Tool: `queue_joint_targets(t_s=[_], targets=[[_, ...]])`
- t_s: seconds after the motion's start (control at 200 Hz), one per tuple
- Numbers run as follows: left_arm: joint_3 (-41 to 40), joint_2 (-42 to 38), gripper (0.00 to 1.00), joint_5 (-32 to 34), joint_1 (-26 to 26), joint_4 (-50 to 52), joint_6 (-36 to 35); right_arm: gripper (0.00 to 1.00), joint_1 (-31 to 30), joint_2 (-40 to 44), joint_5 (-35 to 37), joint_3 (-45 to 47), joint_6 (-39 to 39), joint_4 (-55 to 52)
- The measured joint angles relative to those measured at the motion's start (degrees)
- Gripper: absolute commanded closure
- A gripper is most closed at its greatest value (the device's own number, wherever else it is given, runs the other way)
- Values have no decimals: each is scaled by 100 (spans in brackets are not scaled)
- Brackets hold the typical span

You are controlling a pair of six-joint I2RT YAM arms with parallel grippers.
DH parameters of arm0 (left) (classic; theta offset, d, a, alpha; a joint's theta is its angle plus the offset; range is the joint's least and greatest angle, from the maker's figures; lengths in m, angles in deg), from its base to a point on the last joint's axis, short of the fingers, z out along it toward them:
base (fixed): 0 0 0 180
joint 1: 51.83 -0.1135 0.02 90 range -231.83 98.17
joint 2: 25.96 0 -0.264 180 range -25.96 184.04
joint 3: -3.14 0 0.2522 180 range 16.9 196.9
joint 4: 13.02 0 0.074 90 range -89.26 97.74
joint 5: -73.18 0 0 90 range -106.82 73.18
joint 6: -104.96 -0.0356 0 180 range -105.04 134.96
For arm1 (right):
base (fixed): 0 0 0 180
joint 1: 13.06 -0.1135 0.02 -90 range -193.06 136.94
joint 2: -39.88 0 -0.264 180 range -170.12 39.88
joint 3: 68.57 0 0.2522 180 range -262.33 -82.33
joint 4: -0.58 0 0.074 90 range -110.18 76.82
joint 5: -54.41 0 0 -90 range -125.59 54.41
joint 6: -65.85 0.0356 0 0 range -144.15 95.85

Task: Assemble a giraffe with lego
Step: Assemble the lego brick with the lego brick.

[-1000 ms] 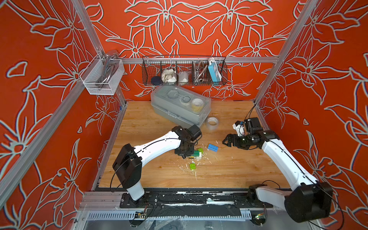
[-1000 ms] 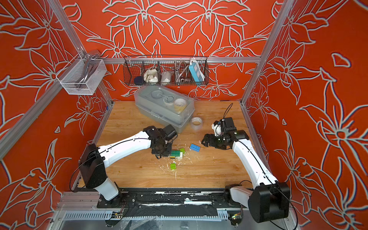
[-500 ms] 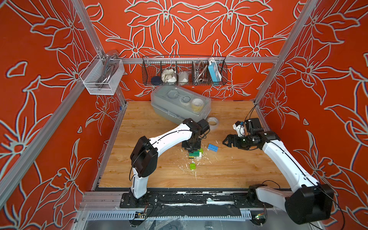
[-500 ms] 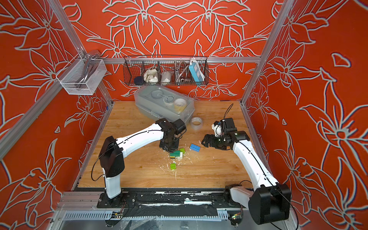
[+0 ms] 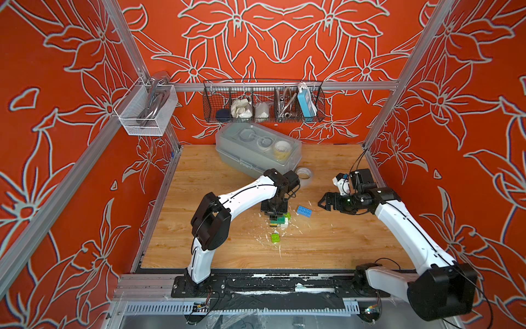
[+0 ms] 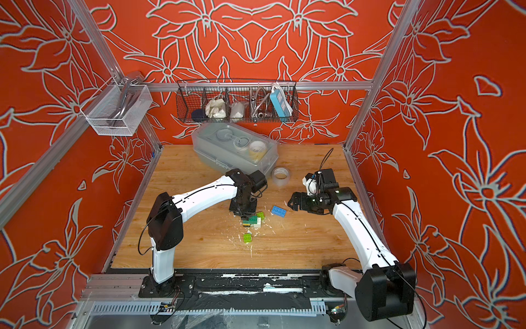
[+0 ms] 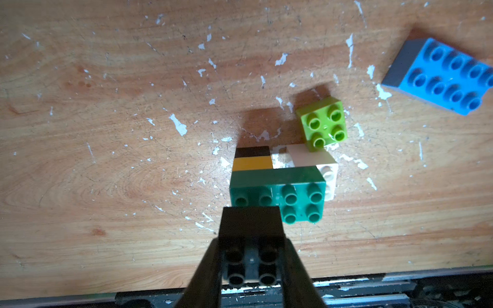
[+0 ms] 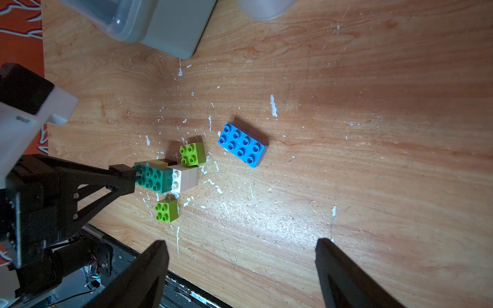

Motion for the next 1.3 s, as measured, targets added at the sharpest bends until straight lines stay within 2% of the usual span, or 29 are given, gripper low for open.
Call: queue_joint_targets(t_s=[0.621, 1.301], targets=[[-35, 146, 72, -264, -120, -144, 0, 7, 0, -76, -190, 0, -83, 35], [-101, 153, 71, -258, -122, -138, 2, 7, 0, -208, -192, -13, -96, 105]])
